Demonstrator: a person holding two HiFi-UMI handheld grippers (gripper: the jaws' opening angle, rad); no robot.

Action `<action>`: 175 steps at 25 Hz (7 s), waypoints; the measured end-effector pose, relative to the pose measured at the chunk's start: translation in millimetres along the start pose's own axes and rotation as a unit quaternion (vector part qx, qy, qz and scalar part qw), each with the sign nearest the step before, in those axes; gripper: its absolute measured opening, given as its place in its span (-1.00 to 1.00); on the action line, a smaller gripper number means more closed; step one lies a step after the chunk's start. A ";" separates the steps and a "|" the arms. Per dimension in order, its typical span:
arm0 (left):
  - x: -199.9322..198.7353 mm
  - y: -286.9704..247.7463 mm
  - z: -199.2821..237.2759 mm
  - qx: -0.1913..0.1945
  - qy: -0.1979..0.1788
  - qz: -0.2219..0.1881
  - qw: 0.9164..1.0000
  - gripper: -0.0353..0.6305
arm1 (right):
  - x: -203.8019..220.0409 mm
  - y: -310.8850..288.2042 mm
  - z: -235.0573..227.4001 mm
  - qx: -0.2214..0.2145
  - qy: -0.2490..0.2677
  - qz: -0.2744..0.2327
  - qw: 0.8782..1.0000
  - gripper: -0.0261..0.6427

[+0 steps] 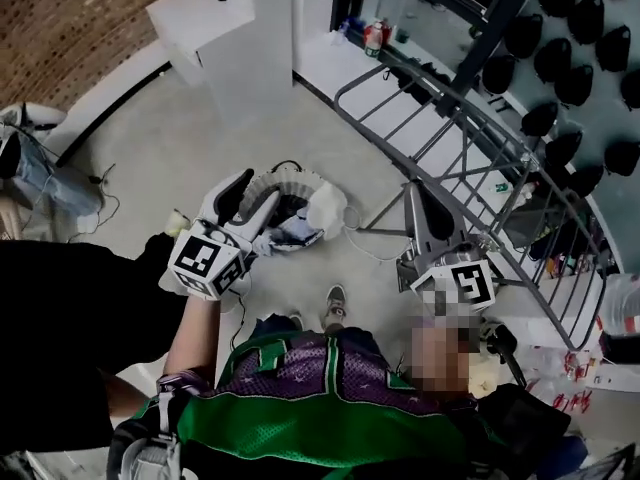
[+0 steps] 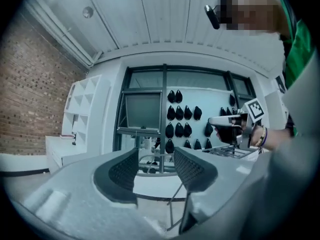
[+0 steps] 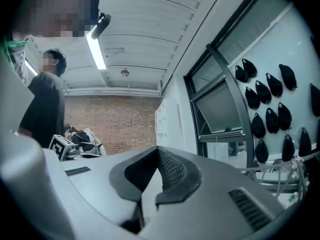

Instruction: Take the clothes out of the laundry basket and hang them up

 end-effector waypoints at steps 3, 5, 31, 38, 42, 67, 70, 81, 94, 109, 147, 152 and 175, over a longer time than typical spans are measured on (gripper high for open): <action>25.4 1.4 13.0 -0.013 -0.005 0.031 0.999 -0.23 | 17.6 -16.3 2.1 -0.016 -0.010 0.015 1.000 -0.92; 47.5 2.3 24.1 -0.019 -0.001 0.051 0.999 -0.23 | 34.6 -28.2 3.2 -0.024 -0.015 0.029 0.999 -0.92; 369.7 5.2 126.1 0.012 0.017 0.233 0.972 -0.24 | 251.7 -92.5 39.0 -0.036 -0.050 0.149 0.987 -0.92; 462.1 -0.4 142.7 -0.013 0.004 0.275 0.961 -0.24 | 305.6 -84.6 36.2 -0.021 -0.072 0.161 0.984 -0.92; 516.7 -2.5 152.7 -0.028 0.017 0.304 0.952 -0.24 | 338.7 -79.3 36.2 -0.015 -0.078 0.172 0.982 -0.92; 672.2 -28.4 185.8 -0.080 0.185 0.399 0.894 -0.32 | 424.2 -67.5 34.2 -0.021 -0.095 0.225 0.970 -0.92; 663.1 -28.3 184.4 -0.082 0.157 0.411 0.894 -0.73 | 417.5 -68.8 35.2 -0.018 -0.097 0.225 0.969 -0.92; 614.5 -26.7 176.8 -0.075 0.136 0.402 0.903 -0.80 | 376.3 -63.2 37.3 -0.011 -0.099 0.215 0.972 -0.92; 495.5 -9.1 154.8 -0.052 0.109 0.362 0.924 -0.80 | 282.2 -43.5 62.3 0.000 -0.085 0.180 0.980 -0.92; 340.7 18.2 95.6 -0.057 0.081 0.287 0.953 -0.80 | 162.6 24.0 51.3 0.008 -0.057 0.140 0.989 -0.92; -50.4 -30.9 -224.1 0.079 0.017 -0.044 0.996 -0.81 | -28.1 353.8 -41.1 0.192 0.029 -0.056 0.979 -0.92; -69.2 -39.4 -254.7 0.090 0.020 -0.065 0.994 -0.81 | -30.4 380.7 -50.4 0.196 0.030 -0.066 0.978 -0.92; -126.5 -224.6 -244.1 0.181 0.031 -0.103 0.978 -0.81 | -70.6 286.0 -169.9 0.245 0.062 -0.088 0.964 -0.92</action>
Point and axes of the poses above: the fingertips, and each gripper's own axes: y backward along the fingers, z to its left, x out of its underside, the point moved 8 cm from there along y, backward along the fingers, and after that the axes turned 6 degrees about -x, right-handed, at the moved point
